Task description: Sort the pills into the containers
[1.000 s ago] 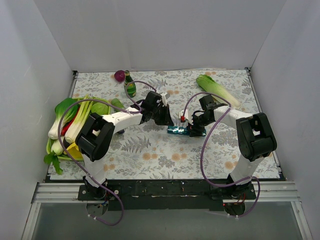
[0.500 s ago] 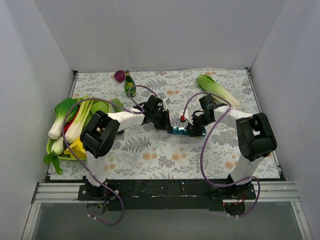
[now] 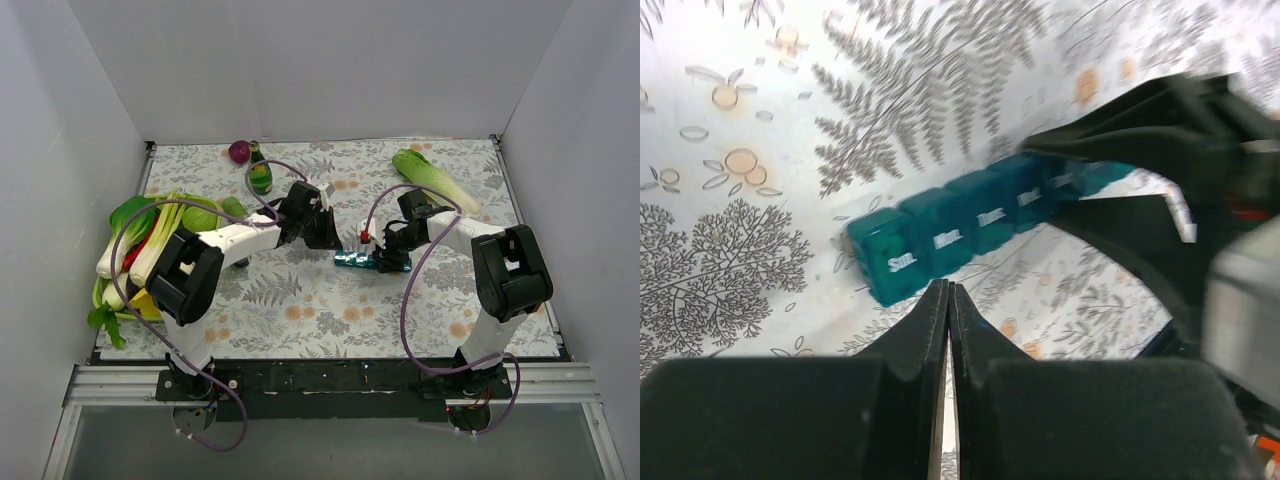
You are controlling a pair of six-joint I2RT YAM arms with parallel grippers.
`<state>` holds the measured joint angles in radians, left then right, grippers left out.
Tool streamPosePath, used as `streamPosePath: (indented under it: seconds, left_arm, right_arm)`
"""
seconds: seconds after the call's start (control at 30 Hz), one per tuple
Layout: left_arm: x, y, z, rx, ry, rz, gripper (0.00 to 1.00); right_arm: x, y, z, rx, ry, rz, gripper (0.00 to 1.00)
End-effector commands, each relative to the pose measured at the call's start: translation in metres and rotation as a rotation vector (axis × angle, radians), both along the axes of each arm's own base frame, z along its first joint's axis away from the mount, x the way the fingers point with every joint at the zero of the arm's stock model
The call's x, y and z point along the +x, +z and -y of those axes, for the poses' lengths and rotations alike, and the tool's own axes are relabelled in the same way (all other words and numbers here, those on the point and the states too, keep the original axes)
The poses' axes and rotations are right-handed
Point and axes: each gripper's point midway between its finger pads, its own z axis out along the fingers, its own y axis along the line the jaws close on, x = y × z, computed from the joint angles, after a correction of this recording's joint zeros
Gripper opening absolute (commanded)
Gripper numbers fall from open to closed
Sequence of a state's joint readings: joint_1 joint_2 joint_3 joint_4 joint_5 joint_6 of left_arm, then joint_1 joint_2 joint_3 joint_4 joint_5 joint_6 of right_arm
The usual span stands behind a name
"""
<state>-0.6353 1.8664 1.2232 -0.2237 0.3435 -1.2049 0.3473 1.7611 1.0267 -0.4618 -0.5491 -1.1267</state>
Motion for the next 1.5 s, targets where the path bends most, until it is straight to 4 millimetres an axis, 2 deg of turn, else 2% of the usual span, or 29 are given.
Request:
streamPosePath:
  seconds: [0.0, 0.1, 0.23, 0.3, 0.33, 0.47, 0.57, 0.63, 0.67, 0.77, 0.8, 0.9, 0.93, 0.97, 1.0, 1.03, 1.07, 1.1, 1.13, 1.17, 1.23, 1.27, 1.3, 1.33, 1.37, 1.47]
  left_arm:
    - [0.012, 0.066, 0.006, -0.120, 0.004, 0.132, 0.00]
    - [0.010, 0.067, 0.012, -0.145, -0.021, 0.113, 0.00]
    - [0.006, 0.050, 0.010, -0.115, -0.023, 0.071, 0.00]
    - [0.001, 0.024, 0.005, -0.065, -0.026, 0.014, 0.00]
    - [-0.005, 0.004, 0.002, -0.029, -0.029, -0.036, 0.00]
    - [-0.018, -0.039, -0.009, 0.050, -0.028, -0.130, 0.00]
    - [-0.022, -0.059, -0.016, 0.103, -0.025, -0.171, 0.00]
    - [-0.020, -0.059, -0.017, 0.108, -0.023, -0.161, 0.00]
    - [-0.019, -0.055, -0.015, 0.099, -0.023, -0.154, 0.00]
    - [-0.010, -0.028, -0.007, 0.051, -0.025, -0.093, 0.00]
    - [-0.005, -0.010, -0.005, 0.028, -0.018, -0.055, 0.00]
    - [0.007, 0.025, -0.004, -0.022, 0.020, 0.025, 0.02]
    - [0.011, 0.049, -0.003, -0.059, 0.032, 0.085, 0.03]
    - [0.014, 0.058, -0.009, -0.062, 0.061, 0.113, 0.06]
    - [0.018, 0.069, -0.014, -0.067, 0.087, 0.148, 0.16]
    - [0.020, 0.094, -0.020, -0.096, 0.113, 0.209, 0.19]
    - [0.025, 0.103, -0.030, -0.093, 0.155, 0.243, 0.22]
    - [0.022, 0.103, -0.038, -0.089, 0.170, 0.250, 0.26]
    - [0.022, 0.113, -0.044, -0.100, 0.186, 0.275, 0.31]
    - [0.022, 0.131, -0.056, -0.120, 0.210, 0.315, 0.32]
    - [0.014, 0.135, -0.069, -0.120, 0.221, 0.333, 0.38]
    - [0.010, 0.149, -0.077, -0.138, 0.231, 0.366, 0.39]
    - [0.006, 0.152, -0.082, -0.135, 0.229, 0.376, 0.40]
    - [0.000, 0.145, -0.087, -0.125, 0.229, 0.370, 0.42]
    - [-0.007, 0.159, -0.092, -0.142, 0.231, 0.406, 0.47]
    - [-0.020, 0.160, -0.105, -0.140, 0.246, 0.431, 0.59]
  right_arm:
    - [-0.006, -0.034, 0.021, -0.128, -0.019, -0.041, 0.32]
    - [-0.006, -0.033, 0.020, -0.127, -0.019, -0.038, 0.32]
    - [-0.007, -0.033, 0.021, -0.130, -0.022, -0.042, 0.31]
    - [-0.005, -0.034, 0.022, -0.132, -0.024, -0.040, 0.31]
    - [-0.006, -0.034, 0.021, -0.132, -0.024, -0.044, 0.31]
    - [-0.006, -0.034, 0.021, -0.131, -0.026, -0.044, 0.31]
    - [-0.005, -0.034, 0.021, -0.133, -0.029, -0.046, 0.31]
    - [-0.005, -0.033, 0.021, -0.133, -0.029, -0.041, 0.31]
    - [-0.005, -0.033, 0.021, -0.131, -0.030, -0.042, 0.31]
    - [-0.005, -0.034, 0.022, -0.134, -0.031, -0.045, 0.31]
    - [-0.005, -0.034, 0.021, -0.134, -0.032, -0.047, 0.32]
    - [-0.003, -0.033, 0.020, -0.130, -0.044, -0.049, 0.33]
    - [-0.001, -0.033, 0.019, -0.127, -0.047, -0.051, 0.33]
    - [0.001, -0.032, 0.018, -0.126, -0.052, -0.050, 0.33]
    - [0.003, -0.031, 0.019, -0.122, -0.071, -0.058, 0.33]
    - [0.007, -0.030, 0.018, -0.117, -0.083, -0.060, 0.33]
    - [0.012, -0.029, 0.018, -0.114, -0.100, -0.063, 0.33]
    - [0.017, -0.028, 0.022, -0.112, -0.128, -0.072, 0.33]
    - [0.021, -0.030, 0.024, -0.111, -0.162, -0.094, 0.33]
    - [0.035, -0.024, 0.024, -0.100, -0.187, -0.076, 0.33]
    - [0.049, -0.025, 0.036, -0.099, -0.265, -0.108, 0.33]
    - [0.064, -0.017, 0.038, -0.092, -0.294, -0.091, 0.33]
    - [0.074, -0.016, 0.047, -0.091, -0.331, -0.088, 0.33]
    - [0.079, -0.021, 0.053, -0.105, -0.370, -0.107, 0.33]
    - [0.094, -0.014, 0.056, -0.101, -0.392, -0.083, 0.34]
    - [0.113, -0.020, 0.076, -0.121, -0.476, -0.099, 0.34]
